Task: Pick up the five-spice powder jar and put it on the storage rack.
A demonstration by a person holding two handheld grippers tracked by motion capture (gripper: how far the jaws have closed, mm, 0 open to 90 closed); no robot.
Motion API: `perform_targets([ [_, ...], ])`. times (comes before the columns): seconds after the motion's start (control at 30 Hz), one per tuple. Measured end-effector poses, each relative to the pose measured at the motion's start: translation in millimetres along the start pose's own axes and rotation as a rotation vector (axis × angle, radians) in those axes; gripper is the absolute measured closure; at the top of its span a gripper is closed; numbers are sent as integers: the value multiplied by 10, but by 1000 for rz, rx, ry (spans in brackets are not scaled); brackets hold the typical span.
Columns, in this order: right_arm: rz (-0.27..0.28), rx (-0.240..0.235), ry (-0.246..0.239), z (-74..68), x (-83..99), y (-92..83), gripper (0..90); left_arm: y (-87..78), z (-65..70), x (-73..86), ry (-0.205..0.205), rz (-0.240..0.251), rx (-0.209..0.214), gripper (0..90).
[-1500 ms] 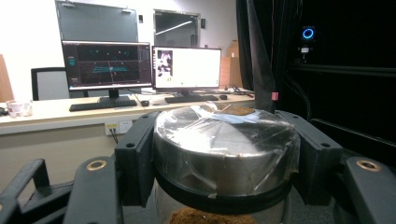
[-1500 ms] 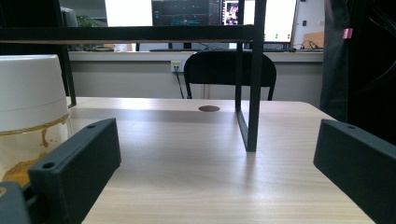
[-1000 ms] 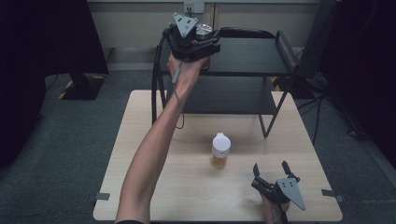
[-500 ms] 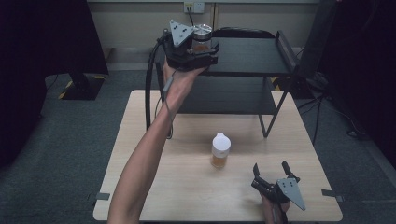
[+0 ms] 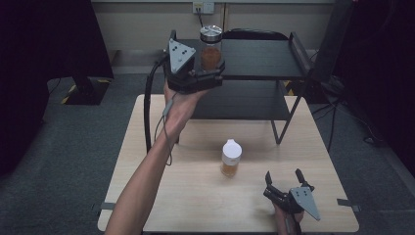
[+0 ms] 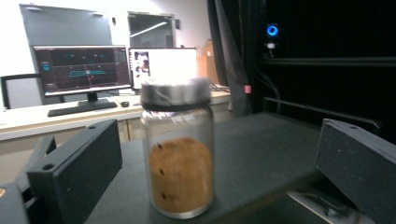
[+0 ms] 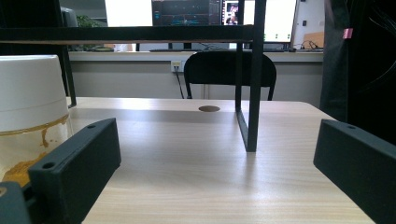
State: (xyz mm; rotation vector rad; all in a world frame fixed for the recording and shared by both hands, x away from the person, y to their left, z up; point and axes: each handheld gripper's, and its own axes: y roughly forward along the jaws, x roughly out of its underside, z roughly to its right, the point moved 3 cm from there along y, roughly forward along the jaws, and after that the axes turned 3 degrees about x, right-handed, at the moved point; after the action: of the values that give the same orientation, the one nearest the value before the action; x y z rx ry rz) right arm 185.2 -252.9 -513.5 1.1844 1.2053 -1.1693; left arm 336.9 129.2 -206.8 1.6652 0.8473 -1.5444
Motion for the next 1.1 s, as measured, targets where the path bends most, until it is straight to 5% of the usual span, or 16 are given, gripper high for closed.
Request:
perform_targets([
  [0.27, 1, -3, 0, 3, 2, -2, 0, -251, 141, 178, 31, 29, 20, 0],
  [0.43, 3, -6, 3, 11, 4, -6, 0, -392, 200, 236, 34, 1, 61, 0],
  [0.73, 2, -5, 0, 9, 2, -6, 0, -554, 294, 610, 16, 6, 21, 0],
  [0.8, 1, -5, 0, 8, 2, -6, 0, -594, 297, 727, -12, 12, 2, 0],
  [1.1, 2, -6, 1, 10, 3, -7, 0, -737, 408, 1440, 0, 9, -150, 0],
])
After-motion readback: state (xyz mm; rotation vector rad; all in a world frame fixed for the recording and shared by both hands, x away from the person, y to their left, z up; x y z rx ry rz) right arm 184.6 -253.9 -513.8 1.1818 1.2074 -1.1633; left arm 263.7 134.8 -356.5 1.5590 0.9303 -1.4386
